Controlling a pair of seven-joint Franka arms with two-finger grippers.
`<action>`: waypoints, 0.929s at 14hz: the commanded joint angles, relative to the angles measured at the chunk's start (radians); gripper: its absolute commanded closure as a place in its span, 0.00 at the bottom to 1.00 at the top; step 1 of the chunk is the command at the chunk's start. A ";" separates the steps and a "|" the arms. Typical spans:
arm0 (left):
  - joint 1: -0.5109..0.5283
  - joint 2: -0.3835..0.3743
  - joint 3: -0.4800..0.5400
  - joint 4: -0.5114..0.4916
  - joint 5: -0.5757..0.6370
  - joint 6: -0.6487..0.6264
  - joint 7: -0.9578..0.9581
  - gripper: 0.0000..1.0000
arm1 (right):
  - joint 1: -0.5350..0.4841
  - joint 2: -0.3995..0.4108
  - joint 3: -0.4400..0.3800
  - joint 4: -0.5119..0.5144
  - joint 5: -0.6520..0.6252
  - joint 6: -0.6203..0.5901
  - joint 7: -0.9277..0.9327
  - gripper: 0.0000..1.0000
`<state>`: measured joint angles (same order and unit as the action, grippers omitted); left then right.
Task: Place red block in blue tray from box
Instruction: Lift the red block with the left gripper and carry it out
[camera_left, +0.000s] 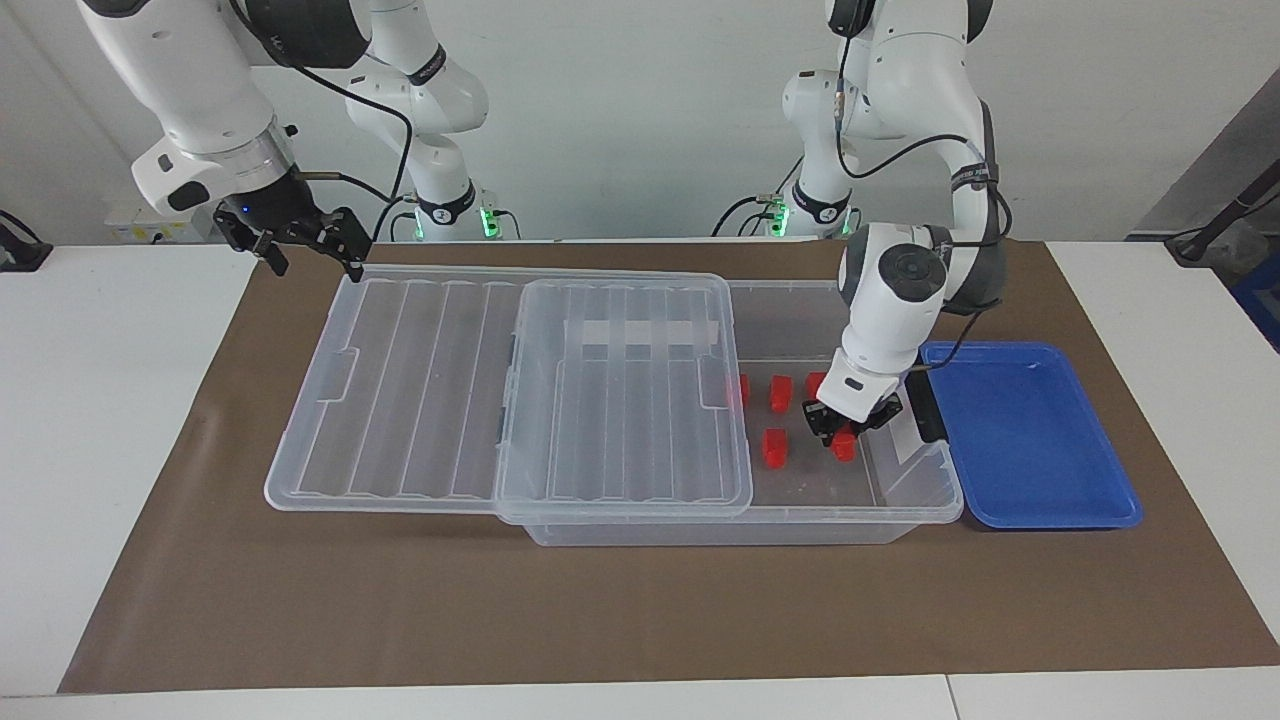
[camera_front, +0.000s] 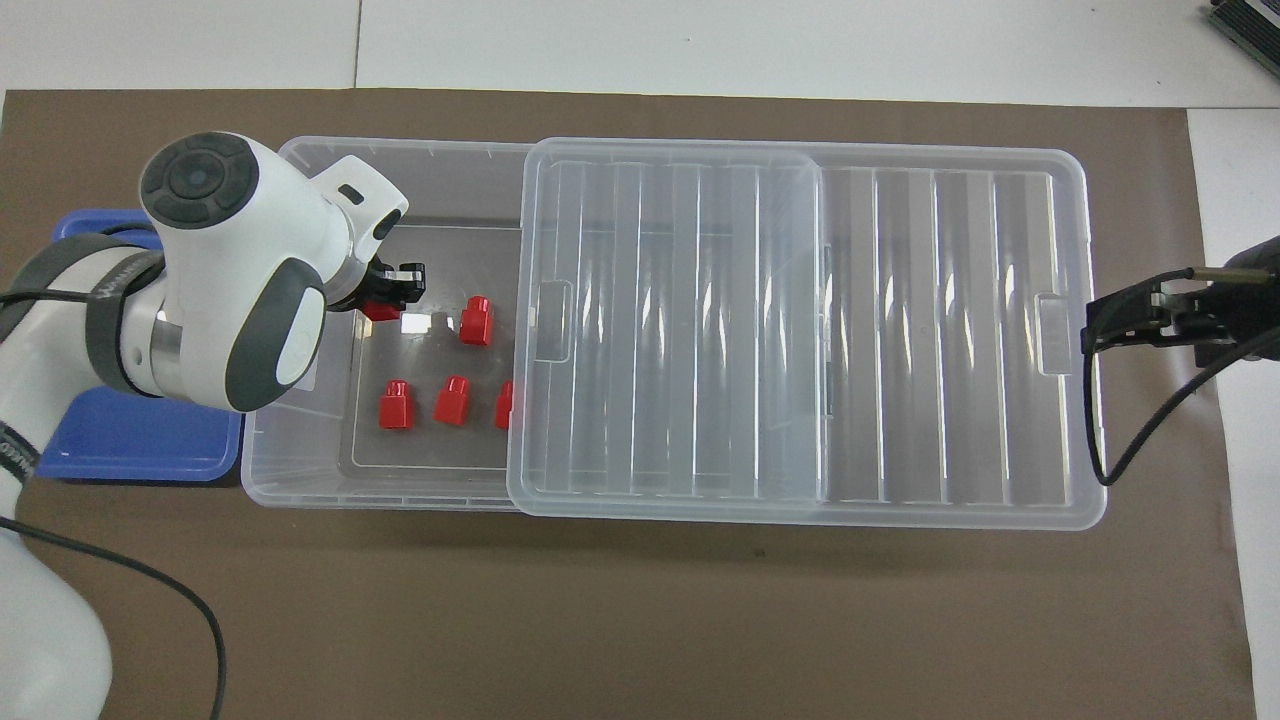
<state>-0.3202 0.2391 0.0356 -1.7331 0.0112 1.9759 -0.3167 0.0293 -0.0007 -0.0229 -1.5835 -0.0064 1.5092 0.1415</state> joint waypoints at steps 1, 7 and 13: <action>0.001 -0.044 0.006 0.140 -0.016 -0.242 -0.008 0.99 | -0.009 -0.030 0.001 -0.038 0.003 0.014 -0.007 0.01; 0.153 -0.115 0.024 0.224 -0.013 -0.407 0.186 0.99 | -0.009 -0.030 0.001 -0.035 0.005 0.012 -0.008 0.00; 0.343 -0.130 0.020 0.195 -0.007 -0.362 0.482 0.99 | -0.031 -0.027 0.000 -0.059 0.005 0.083 -0.010 0.71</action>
<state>-0.0020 0.1286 0.0704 -1.5127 0.0104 1.5945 0.1236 0.0169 -0.0040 -0.0235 -1.5945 -0.0064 1.5467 0.1415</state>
